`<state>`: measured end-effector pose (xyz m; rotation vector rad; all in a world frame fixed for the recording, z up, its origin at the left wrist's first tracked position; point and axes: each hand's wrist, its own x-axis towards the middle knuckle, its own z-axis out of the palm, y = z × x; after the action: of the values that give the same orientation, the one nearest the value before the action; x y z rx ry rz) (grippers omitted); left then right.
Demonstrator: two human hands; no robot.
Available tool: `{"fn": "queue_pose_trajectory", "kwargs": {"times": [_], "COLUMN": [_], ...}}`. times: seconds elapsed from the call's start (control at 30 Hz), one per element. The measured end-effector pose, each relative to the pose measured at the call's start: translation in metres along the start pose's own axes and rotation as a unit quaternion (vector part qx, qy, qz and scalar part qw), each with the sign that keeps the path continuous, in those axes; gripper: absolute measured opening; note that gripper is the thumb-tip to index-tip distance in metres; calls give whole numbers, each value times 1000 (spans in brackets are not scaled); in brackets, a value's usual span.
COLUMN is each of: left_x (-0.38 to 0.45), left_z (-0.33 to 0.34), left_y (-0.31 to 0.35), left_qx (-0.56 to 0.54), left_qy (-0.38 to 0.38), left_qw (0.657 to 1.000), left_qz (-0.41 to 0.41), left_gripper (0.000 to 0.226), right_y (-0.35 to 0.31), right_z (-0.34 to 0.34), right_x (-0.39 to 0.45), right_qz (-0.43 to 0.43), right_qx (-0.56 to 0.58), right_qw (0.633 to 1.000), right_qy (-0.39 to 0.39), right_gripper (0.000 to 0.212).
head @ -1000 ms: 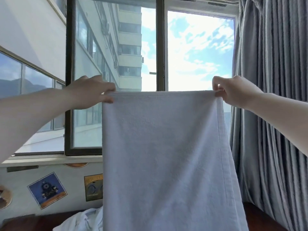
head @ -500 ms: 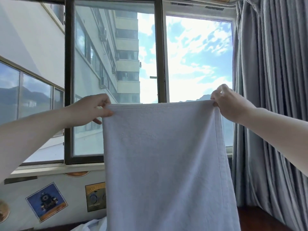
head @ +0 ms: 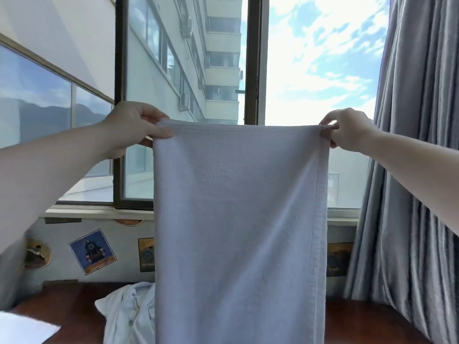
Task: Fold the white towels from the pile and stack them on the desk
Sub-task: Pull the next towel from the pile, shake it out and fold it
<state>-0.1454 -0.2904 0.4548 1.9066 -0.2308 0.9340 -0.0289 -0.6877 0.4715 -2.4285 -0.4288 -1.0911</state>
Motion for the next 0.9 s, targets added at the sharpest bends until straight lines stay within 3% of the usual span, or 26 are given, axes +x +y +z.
{"fn": "queue_pose_trajectory", "kwargs": {"times": [0.2, 0.33, 0.4, 0.53, 0.63, 0.77, 0.9], "left_x": [-30, -44, -62, -128, -203, -313, -386], "left_z": [81, 111, 114, 114, 118, 120, 78], "left_y": [56, 81, 69, -2, -74, -164, -250], "left_qx": [-163, -248, -264, -290, -268, -190, -72], "left_qy": [29, 61, 82, 143, 174, 184, 173], "left_qw": [986, 967, 960, 938, 925, 903, 873], "left_qz": [-11, -25, -46, -121, -206, -338, -450], "left_gripper": [23, 19, 18, 17, 17, 17, 13], "right_y": [60, 53, 38, 2, -23, -46, -78], "right_z": [-21, -28, -17, 47, 132, 266, 383], "right_x": [29, 68, 80, 79, 42, -58, -160], "right_qz": [36, 34, 14, -93, -163, -148, -135], "right_qx": [39, 44, 35, -37, -73, -52, -37], "right_qw": [998, 989, 991, 994, 980, 949, 911], "right_qy": [44, 134, 131, 42, -84, -274, -388], "right_gripper": [24, 27, 28, 32, 27, 32, 25]}}
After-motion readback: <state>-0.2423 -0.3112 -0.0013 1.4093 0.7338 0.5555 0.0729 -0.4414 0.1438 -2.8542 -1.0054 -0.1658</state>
